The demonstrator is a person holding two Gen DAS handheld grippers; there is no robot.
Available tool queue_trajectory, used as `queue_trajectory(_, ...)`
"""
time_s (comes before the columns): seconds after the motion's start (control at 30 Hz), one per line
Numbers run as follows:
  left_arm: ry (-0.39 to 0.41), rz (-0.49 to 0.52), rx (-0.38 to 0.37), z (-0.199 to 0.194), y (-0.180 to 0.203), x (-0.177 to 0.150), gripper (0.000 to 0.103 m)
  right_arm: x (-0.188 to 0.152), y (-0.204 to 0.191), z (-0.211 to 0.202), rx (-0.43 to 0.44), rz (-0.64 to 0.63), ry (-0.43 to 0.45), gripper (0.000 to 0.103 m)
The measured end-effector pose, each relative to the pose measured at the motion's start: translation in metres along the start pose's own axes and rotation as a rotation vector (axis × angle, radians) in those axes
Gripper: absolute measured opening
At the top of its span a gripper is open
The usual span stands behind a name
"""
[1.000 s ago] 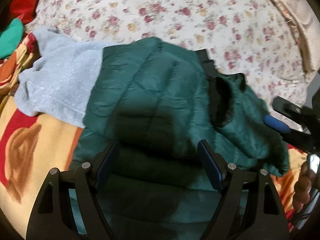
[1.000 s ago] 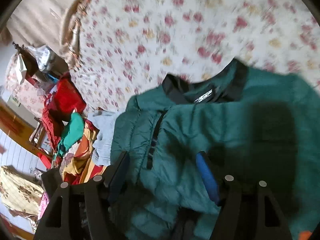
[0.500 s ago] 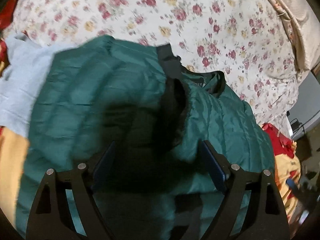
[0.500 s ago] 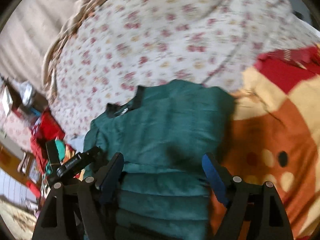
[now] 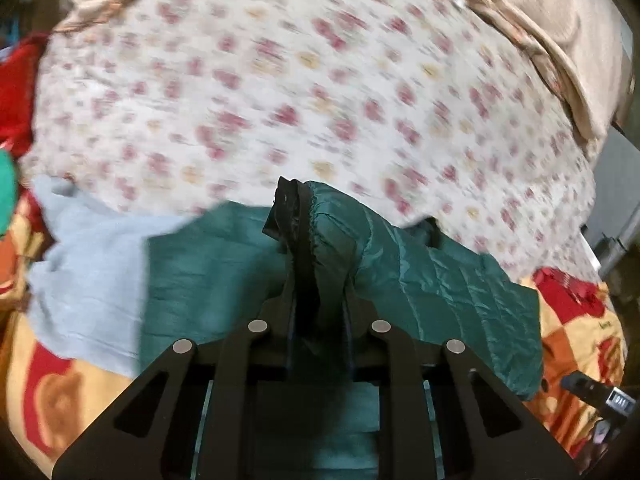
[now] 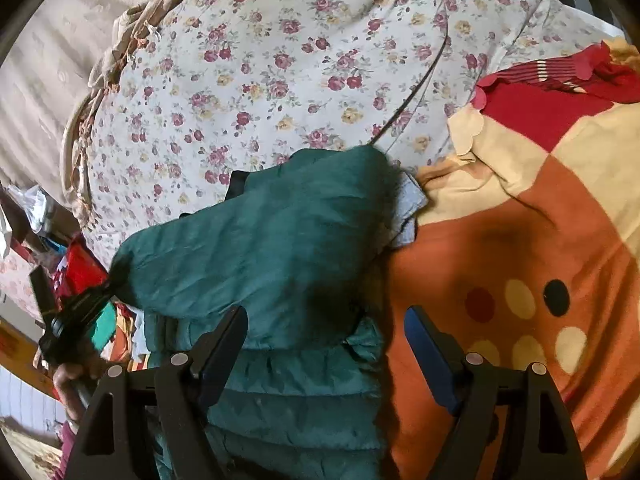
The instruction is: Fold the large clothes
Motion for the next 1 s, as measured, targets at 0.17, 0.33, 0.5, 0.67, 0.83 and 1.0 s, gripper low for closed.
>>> queue_trajectory(0.17,-0.074,-0.108,0.069,0.012,-0.065,-0.022,0.016,0.007,-0.004,0.025,-0.042,-0.007,-0.013,0.079)
queue_trajectory(0.33,-0.136,-0.143,0.059,0.029,-0.073,-0.049,0.016,0.024,-0.012,0.056,-0.074,-0.029,-0.03,0.082)
queue_trajectory(0.5,-0.132,-0.112,0.057,0.027,-0.061,-0.054,0.016,0.047,-0.021,0.1,-0.112,-0.033,-0.058,0.088)
queue_trajectory(0.67,-0.14,-0.099,0.044,0.03,-0.054,-0.052,0.017,0.058,-0.042,0.114,-0.154,-0.157,-0.057,0.032)
queue_trajectory(0.83,-0.183,-0.074,0.028,0.049,-0.044,-0.059,0.023,0.064,-0.025,0.125,-0.233,-0.148,-0.045,0.03)
queue_trajectory(1.0,-0.184,-0.046,0.088,0.051,-0.042,-0.06,0.041,0.065,-0.013,0.115,-0.205,-0.089,-0.037,0.048)
Point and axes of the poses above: each gripper's, at about its wrist camera, not at the fingertips, and z roughly the way its jaws point, y to its right, x to its top, the point moved 1 cm from there along z, roughly the way its jaws point, and after that the axes turned 1 degree about -y, right-handed, at the moved point
